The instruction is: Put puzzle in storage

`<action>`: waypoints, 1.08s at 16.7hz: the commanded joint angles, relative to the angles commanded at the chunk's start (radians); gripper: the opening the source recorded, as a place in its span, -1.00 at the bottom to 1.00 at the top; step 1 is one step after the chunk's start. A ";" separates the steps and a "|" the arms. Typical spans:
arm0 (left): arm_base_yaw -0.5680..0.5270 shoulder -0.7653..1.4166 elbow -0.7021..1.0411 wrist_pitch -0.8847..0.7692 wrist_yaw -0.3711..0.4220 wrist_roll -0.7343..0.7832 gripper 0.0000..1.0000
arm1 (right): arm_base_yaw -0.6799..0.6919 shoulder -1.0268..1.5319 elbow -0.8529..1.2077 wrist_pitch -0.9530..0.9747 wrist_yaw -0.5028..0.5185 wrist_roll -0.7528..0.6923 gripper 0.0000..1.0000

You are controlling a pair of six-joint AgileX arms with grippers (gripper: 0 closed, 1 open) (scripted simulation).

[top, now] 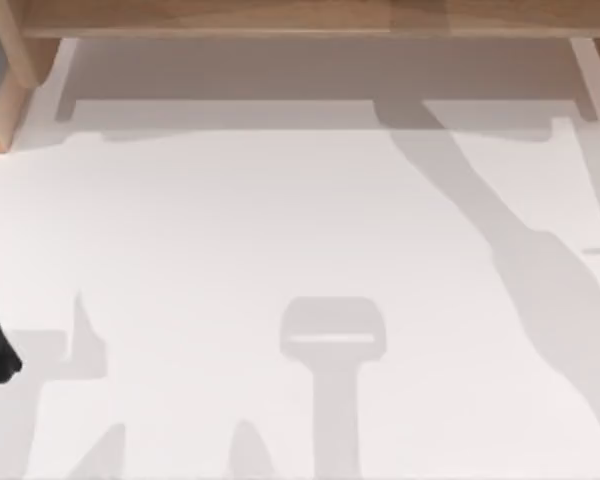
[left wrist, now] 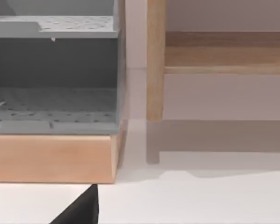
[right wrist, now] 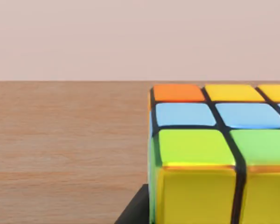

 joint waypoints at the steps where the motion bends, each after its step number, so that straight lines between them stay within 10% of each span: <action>1: 0.000 0.000 0.000 0.000 0.000 0.000 1.00 | 0.000 0.000 0.000 0.000 0.000 0.000 -0.81; 18: 0.000 0.000 0.000 0.000 0.000 0.000 1.00 | 0.130 -0.061 0.028 0.106 -0.021 -0.036 -1.00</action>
